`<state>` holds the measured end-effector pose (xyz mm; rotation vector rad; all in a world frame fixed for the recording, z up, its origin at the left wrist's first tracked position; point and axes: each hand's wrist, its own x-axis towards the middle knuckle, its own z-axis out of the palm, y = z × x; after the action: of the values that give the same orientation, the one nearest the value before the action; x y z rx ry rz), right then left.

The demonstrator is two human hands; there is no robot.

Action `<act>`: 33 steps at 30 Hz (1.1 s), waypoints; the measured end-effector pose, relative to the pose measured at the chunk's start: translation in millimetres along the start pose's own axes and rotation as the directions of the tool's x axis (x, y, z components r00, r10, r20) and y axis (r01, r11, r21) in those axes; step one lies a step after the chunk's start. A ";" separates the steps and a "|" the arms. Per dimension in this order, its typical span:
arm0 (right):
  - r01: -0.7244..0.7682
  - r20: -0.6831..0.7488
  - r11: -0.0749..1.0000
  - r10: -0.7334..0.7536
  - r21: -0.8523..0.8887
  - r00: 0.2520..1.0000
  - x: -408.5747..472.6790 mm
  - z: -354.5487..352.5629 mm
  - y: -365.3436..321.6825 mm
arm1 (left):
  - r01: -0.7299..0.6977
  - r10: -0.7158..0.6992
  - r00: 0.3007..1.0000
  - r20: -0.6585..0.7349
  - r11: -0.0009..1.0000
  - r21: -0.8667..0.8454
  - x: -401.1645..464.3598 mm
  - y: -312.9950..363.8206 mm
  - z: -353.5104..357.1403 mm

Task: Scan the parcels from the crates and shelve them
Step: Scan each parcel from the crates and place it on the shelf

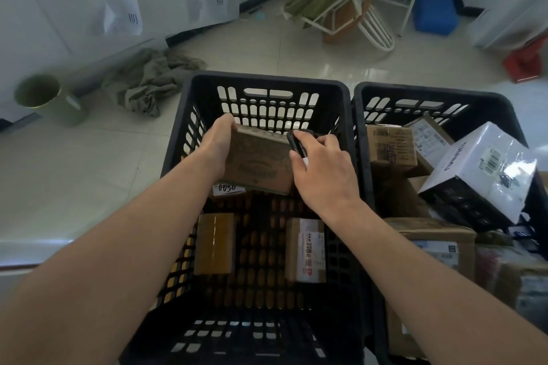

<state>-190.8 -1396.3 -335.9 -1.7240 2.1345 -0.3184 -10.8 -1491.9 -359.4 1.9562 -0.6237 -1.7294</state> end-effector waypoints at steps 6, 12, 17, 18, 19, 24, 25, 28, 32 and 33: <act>0.010 -0.015 1.000 -0.009 0.026 1.000 -8.5 -8.0 -0.5 | 0.174 -0.174 0.984 0.042 0.985 0.013 -17.0 -6.2 -7.2; 0.006 -0.012 1.000 -0.006 0.024 1.000 -20.9 -11.2 2.0 | 0.140 -0.150 0.981 0.125 0.987 0.085 -21.6 -20.5 -13.2; 0.008 -0.008 0.999 -0.007 0.039 1.000 -29.7 -10.4 -3.5 | 0.076 -0.086 0.988 0.130 0.994 0.085 -21.2 -27.8 -29.6; 0.013 -0.010 0.999 -0.013 0.045 1.000 -31.8 -9.8 -5.5 | 0.051 -0.061 0.989 0.132 0.996 0.080 -22.1 -28.2 -31.9; 0.017 -0.011 0.999 -0.017 0.051 1.000 -33.8 -9.5 -7.5 | 0.032 -0.041 0.990 0.136 0.997 0.066 -23.1 -28.6 -33.7; 0.017 -0.033 0.998 -0.015 0.054 0.999 -40.1 -10.9 -10.4 | -0.113 0.104 0.979 0.176 0.993 0.043 -20.0 -35.0 -39.2; 0.014 -0.035 0.998 -0.012 0.055 0.999 -40.9 -11.9 -10.2 | -0.139 0.131 0.974 0.187 0.990 0.033 -20.6 -36.6 -39.9; 0.008 -0.053 0.999 -0.006 0.051 0.999 -42.8 -15.8 -9.5 | -0.184 0.176 0.945 0.275 0.983 0.004 -22.5 -39.3 -43.0; 0.012 -0.078 0.998 -0.008 0.054 0.997 -43.3 -20.0 -10.0 | -0.229 0.224 0.892 0.392 0.973 -0.033 -27.6 -40.4 -46.8; 0.012 -0.081 0.998 -0.007 0.056 0.997 -43.4 -20.4 -10.6 | -0.247 0.241 0.887 0.393 0.968 -0.037 -30.7 -40.2 -46.4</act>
<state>-182.4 -1357.6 -306.8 -1.7174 2.1523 -0.4534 33.4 -1439.6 -354.5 1.4611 -0.9783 -1.9693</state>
